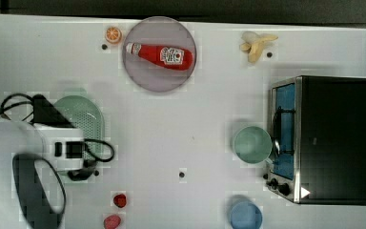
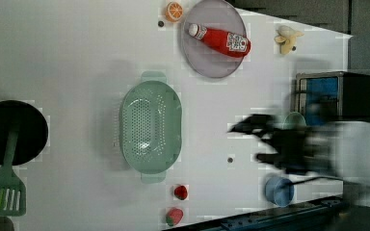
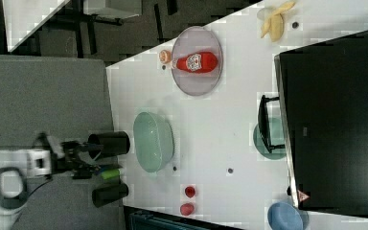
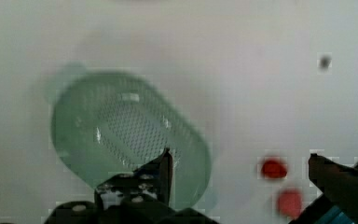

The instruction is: Drag strainer left to right.

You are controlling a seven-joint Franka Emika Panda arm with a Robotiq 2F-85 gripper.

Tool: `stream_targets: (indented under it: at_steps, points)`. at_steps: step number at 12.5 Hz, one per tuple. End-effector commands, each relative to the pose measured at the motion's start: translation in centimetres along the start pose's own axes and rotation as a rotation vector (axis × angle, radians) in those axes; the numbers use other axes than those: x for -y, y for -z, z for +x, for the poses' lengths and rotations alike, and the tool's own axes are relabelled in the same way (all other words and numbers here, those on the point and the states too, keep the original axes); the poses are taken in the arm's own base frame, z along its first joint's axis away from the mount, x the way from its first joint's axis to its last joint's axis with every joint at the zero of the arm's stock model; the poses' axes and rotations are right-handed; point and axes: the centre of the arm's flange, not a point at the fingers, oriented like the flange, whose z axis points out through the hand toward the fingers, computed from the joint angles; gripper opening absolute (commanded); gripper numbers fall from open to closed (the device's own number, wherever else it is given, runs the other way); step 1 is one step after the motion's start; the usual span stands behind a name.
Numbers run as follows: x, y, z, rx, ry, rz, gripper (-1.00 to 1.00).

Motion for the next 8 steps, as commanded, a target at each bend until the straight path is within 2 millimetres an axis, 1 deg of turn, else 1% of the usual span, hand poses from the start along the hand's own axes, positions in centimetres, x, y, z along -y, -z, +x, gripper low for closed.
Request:
stream_targets:
  at_steps: [1, 2, 4, 6, 8]
  points:
    - [2.1, -4.3, -2.5, 0.002, -0.357, 0.014, 1.0]
    - [3.0, -6.6, -2.9, 0.026, -0.432, 0.012, 1.0]
    - [4.4, -10.9, -2.9, 0.076, -0.572, 0.011, 1.0]
    - [5.1, -14.9, -2.4, 0.117, -0.679, 0.013, 1.0]
    - [5.6, -18.4, -1.9, 0.154, -0.746, 0.03, 1.0]
